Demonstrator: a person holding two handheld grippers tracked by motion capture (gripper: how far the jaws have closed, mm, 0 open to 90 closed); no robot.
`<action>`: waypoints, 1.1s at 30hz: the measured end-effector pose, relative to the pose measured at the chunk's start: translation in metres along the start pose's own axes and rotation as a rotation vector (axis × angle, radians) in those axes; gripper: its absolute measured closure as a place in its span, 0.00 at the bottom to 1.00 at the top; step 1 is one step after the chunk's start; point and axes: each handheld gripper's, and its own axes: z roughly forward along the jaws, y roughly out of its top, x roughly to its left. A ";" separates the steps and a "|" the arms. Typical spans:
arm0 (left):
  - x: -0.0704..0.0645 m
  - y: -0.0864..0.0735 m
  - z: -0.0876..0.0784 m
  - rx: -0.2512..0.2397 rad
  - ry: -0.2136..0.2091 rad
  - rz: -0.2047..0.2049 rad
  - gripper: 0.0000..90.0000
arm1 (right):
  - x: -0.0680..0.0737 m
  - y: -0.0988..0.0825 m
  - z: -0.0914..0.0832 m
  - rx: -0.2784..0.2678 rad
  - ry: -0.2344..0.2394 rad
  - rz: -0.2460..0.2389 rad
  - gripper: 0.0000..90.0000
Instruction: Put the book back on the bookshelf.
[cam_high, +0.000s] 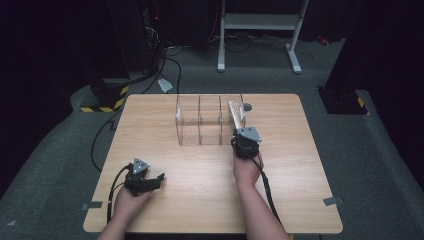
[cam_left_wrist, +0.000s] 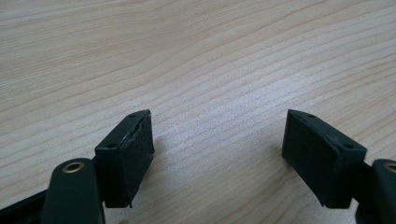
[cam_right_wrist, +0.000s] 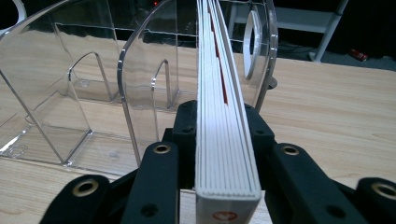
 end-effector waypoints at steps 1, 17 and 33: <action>0.000 0.000 0.000 0.000 0.001 0.001 0.28 | 0.000 0.000 -0.001 0.000 0.003 0.004 0.78; -0.001 0.000 0.000 0.000 0.002 -0.001 0.28 | -0.011 -0.011 -0.028 0.005 0.103 0.034 0.66; -0.001 0.000 0.000 0.000 0.001 -0.002 0.28 | -0.016 -0.033 -0.044 0.018 0.169 0.062 0.72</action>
